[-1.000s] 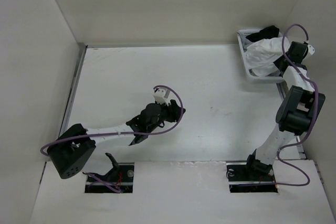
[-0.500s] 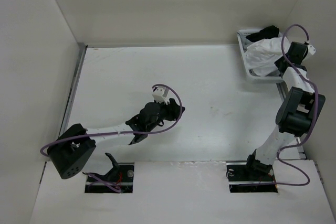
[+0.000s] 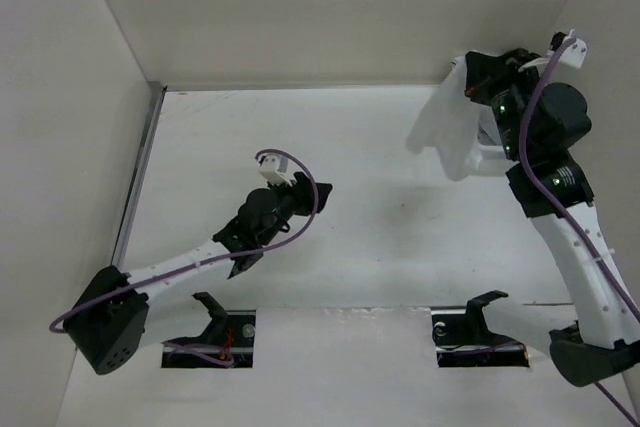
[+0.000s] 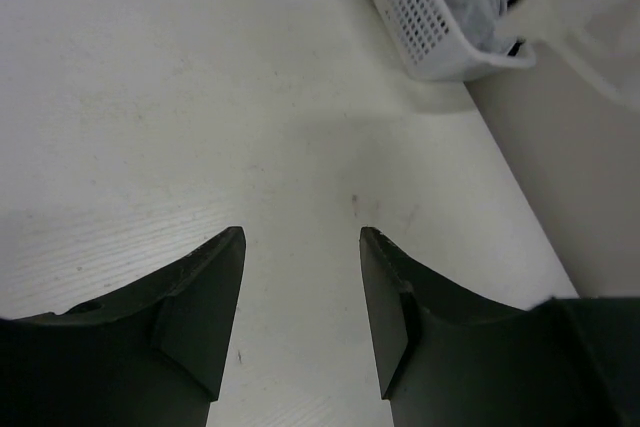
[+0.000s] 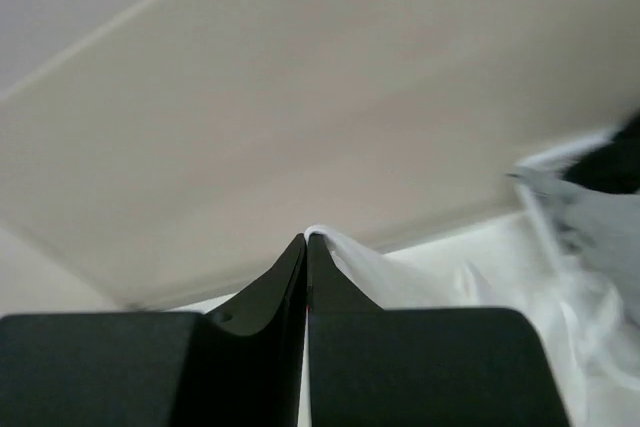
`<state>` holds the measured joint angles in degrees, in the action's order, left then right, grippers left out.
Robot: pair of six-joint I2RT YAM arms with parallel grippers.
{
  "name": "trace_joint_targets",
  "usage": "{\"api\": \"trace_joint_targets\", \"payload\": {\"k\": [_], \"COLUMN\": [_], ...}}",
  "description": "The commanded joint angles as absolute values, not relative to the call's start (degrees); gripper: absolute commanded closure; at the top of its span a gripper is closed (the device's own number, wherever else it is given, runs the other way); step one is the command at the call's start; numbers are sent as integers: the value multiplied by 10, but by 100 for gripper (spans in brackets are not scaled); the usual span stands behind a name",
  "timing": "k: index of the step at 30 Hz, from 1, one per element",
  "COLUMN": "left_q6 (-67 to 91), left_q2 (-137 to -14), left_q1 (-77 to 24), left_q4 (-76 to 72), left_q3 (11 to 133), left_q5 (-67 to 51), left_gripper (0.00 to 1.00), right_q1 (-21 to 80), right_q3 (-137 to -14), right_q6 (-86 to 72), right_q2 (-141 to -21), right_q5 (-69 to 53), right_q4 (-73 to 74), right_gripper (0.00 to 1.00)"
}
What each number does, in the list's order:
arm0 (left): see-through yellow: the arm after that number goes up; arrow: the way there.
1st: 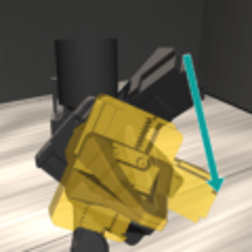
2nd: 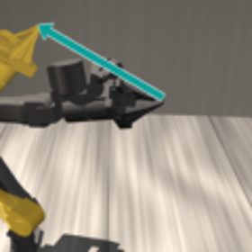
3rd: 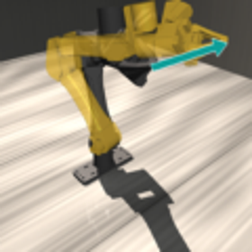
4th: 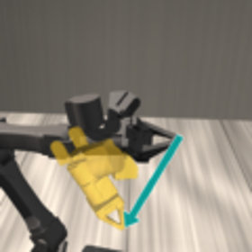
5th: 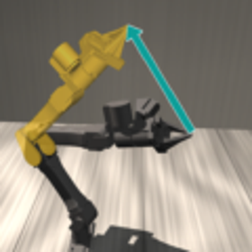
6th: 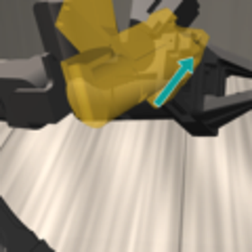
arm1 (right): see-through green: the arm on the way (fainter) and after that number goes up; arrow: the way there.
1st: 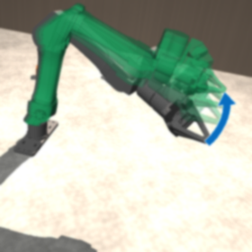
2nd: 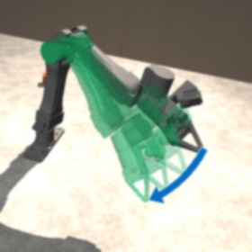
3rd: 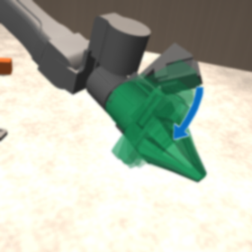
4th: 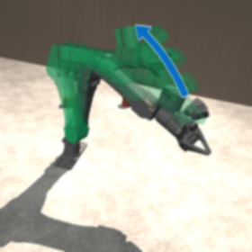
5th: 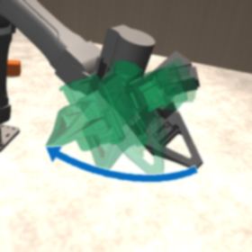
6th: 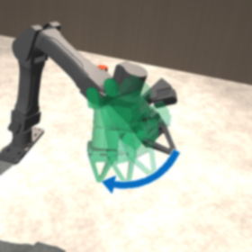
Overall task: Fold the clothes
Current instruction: Move the tank top to the center of the board
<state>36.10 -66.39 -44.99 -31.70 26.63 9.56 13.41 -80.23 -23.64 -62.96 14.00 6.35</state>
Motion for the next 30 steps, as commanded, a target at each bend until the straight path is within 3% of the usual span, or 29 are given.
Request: {"api": "trace_joint_targets", "payload": {"k": [1, 5, 8, 13, 17, 21, 23, 25, 28, 30], "left_q6": [389, 415, 431, 447, 445, 431, 419, 409, 417, 445], "left_q2": [-597, -529, -482, -434, -470, -518, -521, -513, -493, -480], "left_q1": [-416, -362, -308, -254, -237, -259, -275, -295, -332, -368], "left_q4": [-295, -236, -194, -142, -134, -112, -87, -52, 58, 141], "left_q3": [260, 252, 242, 218, 213, 224, 224, 218, 220, 223], "left_q5": [116, 131, 127, 129, 125, 130, 144, 169, 193, 206], "left_gripper": [53, 52, 52, 52, 52, 55, 58, 63, 75, 76], "right_q1": [232, 341, 364, 345, 275, 243, 260, 303, 404, 469], "right_q3": [-856, -861, -769, -539, -521, -557, -535, -491, -401, -358], "right_q6": [-222, -220, -257, -342, -355, -345, -330, -326, -379, -440], "right_q2": [-614, -592, -578, -612, -737, -800, -774, -728, -652, -614], "right_q5": [149, 142, 120, 29, -16, 34, 61, 82, 118, 135], "right_q4": [112, 111, 77, -59, -122, -100, -79, -35, 50, 122], "right_gripper": [97, 95, 94, 93, 91, 58, 47, 55, 83, 91]}}
